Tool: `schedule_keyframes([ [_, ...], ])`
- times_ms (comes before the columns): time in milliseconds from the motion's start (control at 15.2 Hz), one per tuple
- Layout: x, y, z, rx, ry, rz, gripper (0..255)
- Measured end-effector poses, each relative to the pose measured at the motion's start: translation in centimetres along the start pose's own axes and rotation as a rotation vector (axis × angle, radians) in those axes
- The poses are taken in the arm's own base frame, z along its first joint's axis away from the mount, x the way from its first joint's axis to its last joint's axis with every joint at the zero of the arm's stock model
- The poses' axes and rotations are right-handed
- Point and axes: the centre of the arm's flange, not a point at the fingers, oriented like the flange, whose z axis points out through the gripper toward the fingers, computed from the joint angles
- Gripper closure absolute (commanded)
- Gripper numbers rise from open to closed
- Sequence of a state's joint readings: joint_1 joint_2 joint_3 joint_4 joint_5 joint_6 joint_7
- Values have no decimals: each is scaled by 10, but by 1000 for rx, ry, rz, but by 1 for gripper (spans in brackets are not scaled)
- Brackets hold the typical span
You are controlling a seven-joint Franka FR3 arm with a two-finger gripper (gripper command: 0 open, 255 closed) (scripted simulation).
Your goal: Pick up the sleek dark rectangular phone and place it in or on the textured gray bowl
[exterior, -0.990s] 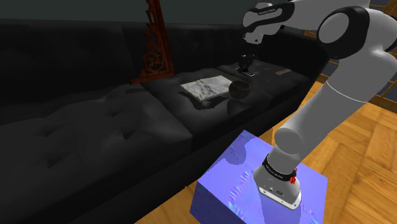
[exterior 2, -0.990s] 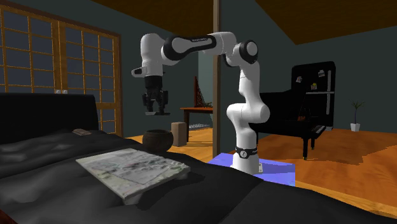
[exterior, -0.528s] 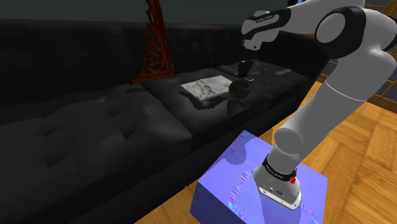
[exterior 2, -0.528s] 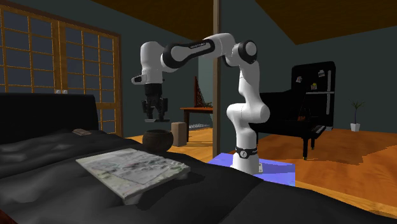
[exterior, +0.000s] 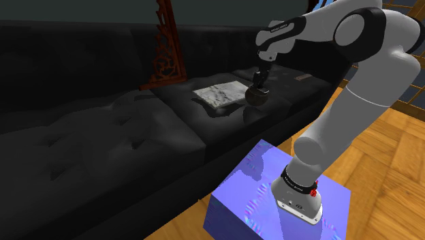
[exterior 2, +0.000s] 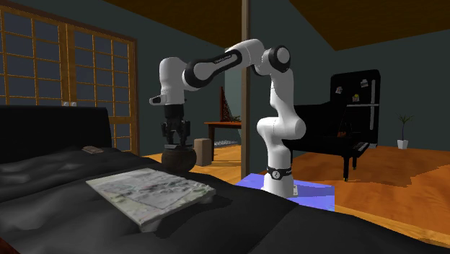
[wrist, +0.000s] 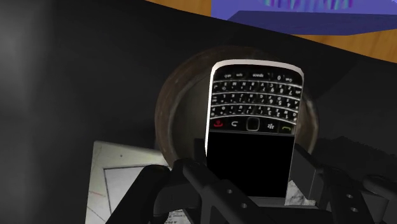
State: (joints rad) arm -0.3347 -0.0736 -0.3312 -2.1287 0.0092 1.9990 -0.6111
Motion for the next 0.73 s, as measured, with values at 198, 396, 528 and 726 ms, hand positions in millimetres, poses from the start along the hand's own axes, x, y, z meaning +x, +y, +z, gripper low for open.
schedule_keyframes([
  [198,0,0,1,0,1,0,255],
  [396,0,0,1,0,1,0,0],
  [528,0,0,1,0,0,0,0],
  [726,0,0,1,0,0,0,0],
])
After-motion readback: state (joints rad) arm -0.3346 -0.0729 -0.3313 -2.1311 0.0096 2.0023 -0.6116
